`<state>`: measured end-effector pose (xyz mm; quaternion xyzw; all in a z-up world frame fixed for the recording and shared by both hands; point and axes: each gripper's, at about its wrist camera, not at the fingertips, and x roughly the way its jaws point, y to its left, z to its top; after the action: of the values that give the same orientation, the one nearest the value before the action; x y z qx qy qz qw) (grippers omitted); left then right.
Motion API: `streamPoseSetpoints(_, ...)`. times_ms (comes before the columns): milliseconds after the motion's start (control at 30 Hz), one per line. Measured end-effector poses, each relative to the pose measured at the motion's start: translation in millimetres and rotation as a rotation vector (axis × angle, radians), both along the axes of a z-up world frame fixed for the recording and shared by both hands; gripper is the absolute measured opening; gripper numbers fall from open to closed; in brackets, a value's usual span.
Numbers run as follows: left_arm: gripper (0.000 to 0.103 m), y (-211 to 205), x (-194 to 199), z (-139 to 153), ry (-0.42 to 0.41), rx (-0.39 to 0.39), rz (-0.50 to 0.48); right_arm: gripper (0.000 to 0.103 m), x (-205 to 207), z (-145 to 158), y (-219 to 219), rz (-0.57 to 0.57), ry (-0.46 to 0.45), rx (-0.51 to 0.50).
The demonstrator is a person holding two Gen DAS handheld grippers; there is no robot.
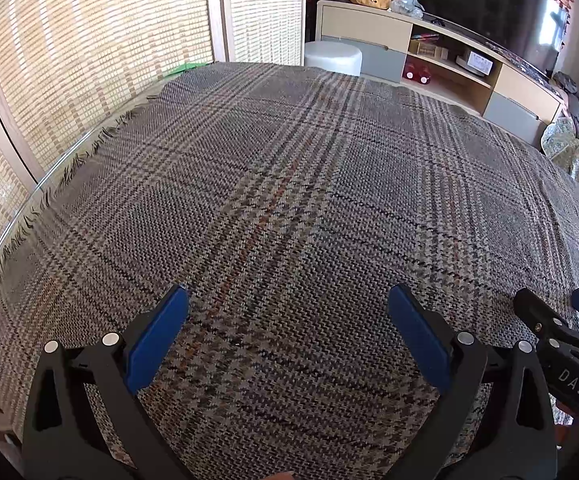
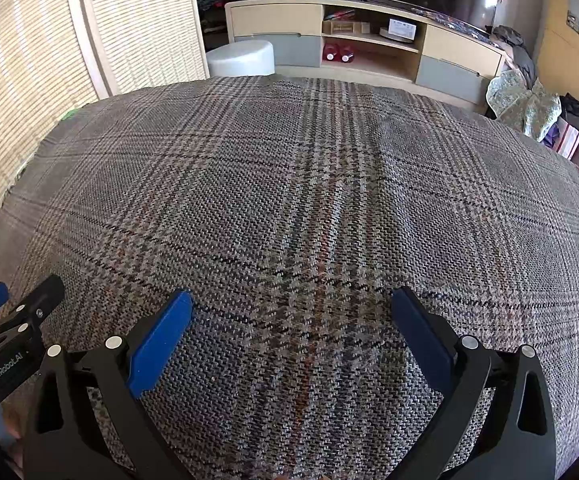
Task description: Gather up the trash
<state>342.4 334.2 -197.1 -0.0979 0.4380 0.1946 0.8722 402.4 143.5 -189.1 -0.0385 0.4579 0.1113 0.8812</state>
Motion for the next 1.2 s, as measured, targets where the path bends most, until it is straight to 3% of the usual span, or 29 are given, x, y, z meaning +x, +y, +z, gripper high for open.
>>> streamPoseSetpoints(1200, 0.096, -2.2, 2.1, -3.4, 0.018, 0.011, -0.005, 0.101, -1.9, -1.3, 2.3, -0.004, 0.0, -0.002)
